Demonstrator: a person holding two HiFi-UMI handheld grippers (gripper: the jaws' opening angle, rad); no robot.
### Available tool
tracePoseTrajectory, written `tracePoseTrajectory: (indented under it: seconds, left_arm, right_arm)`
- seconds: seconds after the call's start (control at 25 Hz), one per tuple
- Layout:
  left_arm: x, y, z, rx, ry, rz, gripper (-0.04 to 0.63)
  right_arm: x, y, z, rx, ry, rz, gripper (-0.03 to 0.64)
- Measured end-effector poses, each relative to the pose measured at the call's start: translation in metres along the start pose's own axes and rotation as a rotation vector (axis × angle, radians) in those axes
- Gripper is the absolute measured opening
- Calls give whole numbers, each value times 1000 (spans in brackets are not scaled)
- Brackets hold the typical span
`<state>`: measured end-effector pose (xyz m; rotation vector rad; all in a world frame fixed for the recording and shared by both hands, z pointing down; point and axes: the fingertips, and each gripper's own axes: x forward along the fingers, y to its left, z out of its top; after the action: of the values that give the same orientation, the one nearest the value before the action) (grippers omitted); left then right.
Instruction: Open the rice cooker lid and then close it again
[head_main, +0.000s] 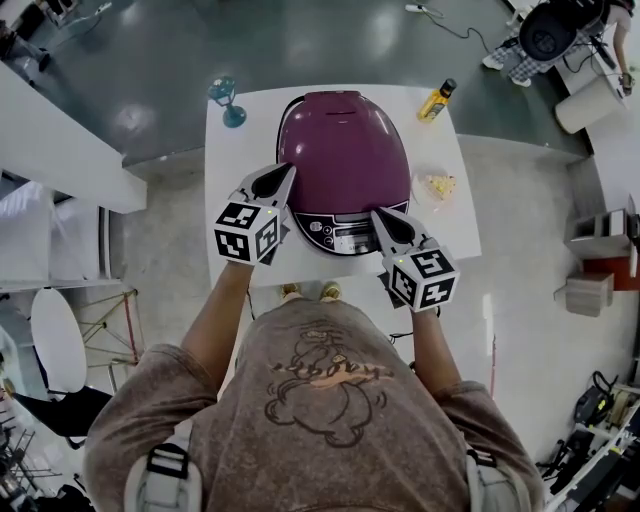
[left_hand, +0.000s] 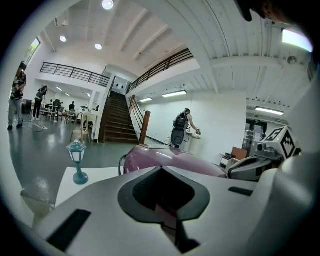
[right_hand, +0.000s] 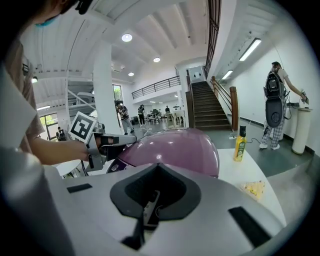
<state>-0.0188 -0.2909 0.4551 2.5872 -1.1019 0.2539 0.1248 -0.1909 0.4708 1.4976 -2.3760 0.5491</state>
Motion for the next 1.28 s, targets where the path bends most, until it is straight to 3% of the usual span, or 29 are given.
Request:
tracePoseTrajectory:
  seconds: [0.36, 0.88, 1.28]
  left_arm:
    - [1, -1, 4, 14, 19, -4, 20]
    - [-2, -2, 7, 16, 26, -21, 20]
    - [-6, -3, 46, -4, -31, -52, 20]
  right_arm:
    - [-1, 2, 1, -78, -23, -59, 1]
    - [-6, 6, -1, 3, -83, -23, 5]
    - [-6, 5, -3, 3, -86, -19, 5]
